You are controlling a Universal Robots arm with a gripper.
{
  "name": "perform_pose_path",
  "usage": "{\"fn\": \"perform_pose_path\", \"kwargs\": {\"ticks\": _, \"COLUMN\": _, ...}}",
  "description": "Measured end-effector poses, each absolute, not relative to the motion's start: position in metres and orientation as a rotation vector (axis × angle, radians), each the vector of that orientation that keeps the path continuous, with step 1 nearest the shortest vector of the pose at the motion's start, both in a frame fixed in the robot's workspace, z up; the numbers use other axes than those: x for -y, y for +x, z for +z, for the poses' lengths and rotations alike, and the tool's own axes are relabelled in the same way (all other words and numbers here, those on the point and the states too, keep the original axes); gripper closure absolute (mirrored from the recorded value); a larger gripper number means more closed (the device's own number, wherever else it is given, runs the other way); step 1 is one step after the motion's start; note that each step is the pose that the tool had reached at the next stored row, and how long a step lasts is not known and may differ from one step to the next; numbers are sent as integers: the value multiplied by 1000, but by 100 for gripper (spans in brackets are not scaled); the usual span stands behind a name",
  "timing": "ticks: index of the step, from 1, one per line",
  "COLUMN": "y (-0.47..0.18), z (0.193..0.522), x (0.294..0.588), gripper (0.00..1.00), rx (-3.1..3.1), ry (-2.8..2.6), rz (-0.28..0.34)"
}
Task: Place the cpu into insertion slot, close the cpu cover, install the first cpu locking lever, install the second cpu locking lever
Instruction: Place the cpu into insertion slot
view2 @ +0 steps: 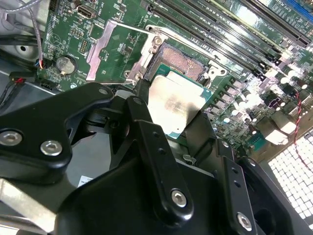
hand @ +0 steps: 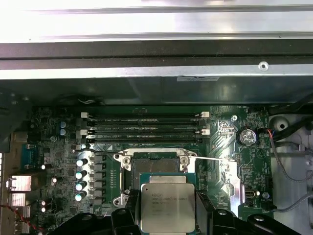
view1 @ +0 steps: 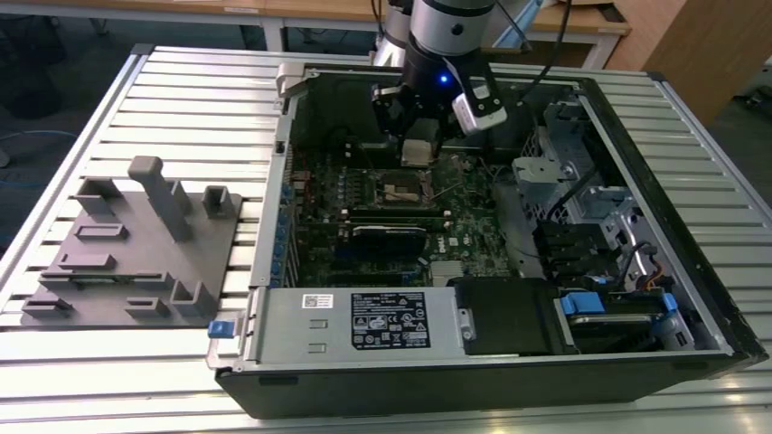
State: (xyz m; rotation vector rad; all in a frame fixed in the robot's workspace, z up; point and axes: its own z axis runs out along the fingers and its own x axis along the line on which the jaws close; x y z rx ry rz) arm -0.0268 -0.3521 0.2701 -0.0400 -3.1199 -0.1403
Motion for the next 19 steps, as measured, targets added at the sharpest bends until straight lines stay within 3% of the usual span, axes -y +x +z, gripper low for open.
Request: {"fn": "perform_pose_path", "kwargs": {"ticks": 19, "y": -27, "z": 259, "x": 352, "gripper": 46, "rx": 3120, "ry": -40, "rz": -142}}
